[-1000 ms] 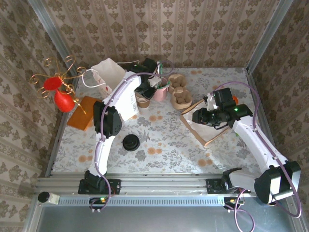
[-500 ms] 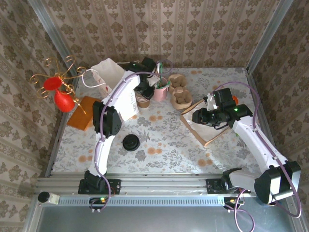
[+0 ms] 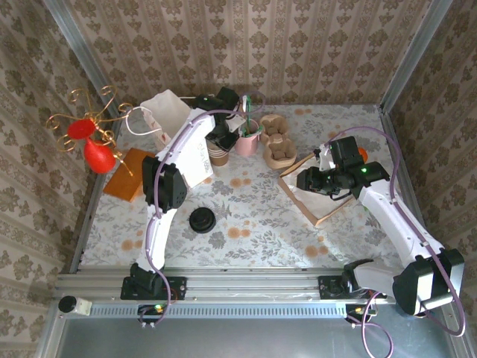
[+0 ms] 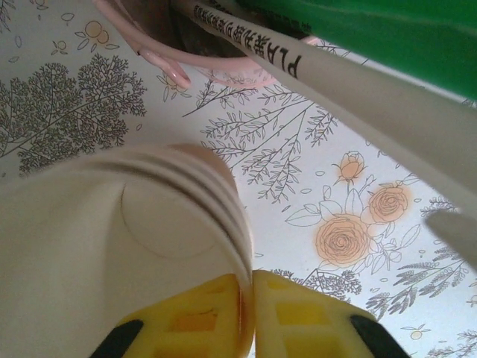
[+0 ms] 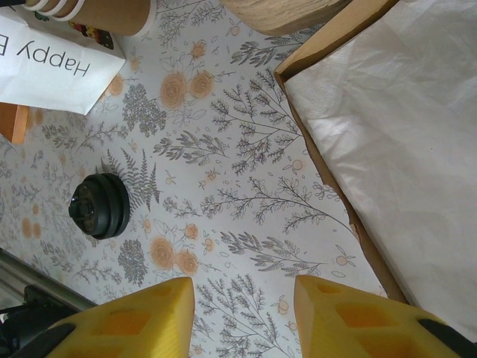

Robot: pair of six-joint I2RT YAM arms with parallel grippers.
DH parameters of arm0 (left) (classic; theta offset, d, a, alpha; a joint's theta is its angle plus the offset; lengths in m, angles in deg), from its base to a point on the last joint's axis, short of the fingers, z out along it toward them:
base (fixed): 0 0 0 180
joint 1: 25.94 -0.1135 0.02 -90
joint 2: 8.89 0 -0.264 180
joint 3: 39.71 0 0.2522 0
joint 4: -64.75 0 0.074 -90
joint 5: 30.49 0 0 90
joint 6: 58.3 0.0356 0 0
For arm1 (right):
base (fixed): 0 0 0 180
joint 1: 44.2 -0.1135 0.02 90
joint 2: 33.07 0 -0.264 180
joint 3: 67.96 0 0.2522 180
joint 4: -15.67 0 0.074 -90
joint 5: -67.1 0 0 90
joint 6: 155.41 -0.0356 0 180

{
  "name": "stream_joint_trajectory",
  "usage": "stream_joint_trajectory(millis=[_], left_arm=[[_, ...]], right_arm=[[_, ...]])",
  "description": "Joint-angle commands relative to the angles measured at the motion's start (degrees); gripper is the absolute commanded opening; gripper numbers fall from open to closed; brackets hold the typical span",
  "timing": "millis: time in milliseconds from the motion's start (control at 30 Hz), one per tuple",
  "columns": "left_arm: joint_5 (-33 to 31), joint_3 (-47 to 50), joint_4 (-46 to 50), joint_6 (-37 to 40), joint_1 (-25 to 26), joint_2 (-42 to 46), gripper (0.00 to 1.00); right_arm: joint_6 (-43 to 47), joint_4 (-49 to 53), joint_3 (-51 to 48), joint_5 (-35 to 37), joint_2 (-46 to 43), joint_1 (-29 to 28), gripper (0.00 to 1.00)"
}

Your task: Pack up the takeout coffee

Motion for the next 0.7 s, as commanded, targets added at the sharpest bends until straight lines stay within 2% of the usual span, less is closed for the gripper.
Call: stream_joint_trajectory(millis=[0,133,433,533,667], left_arm=[[0.59,-1.32,1.73,-0.27,-0.33,0.02,0.06],[0.48,-2.04,2.24,-0.33,-0.25,0.23,0.00],[-0.83,-4.74,3.66,-0.51,0.19,0.79,0.00],[-5.97,-5.28,3.86,0.14,1.04,0.81,0.00],[-6.90,-5.21,3.12,0.21,1.69,1.59,0.00]], right_arm=[[-0.08,-0.47,-0.78,-0.43,-0.88,0.23,0.40],[-0.26,-0.86,-1.03,-0.42,-0.88,0.19,0.39],[-0.53,-1.31,-1.27,-0.63,-1.33,0.19,0.39],[-0.76,-1.48,-1.41,-0.85,-1.43,0.19,0.39],[-0.84,-1.49,-1.51,-0.89,-1.60,0.23,0.39]])
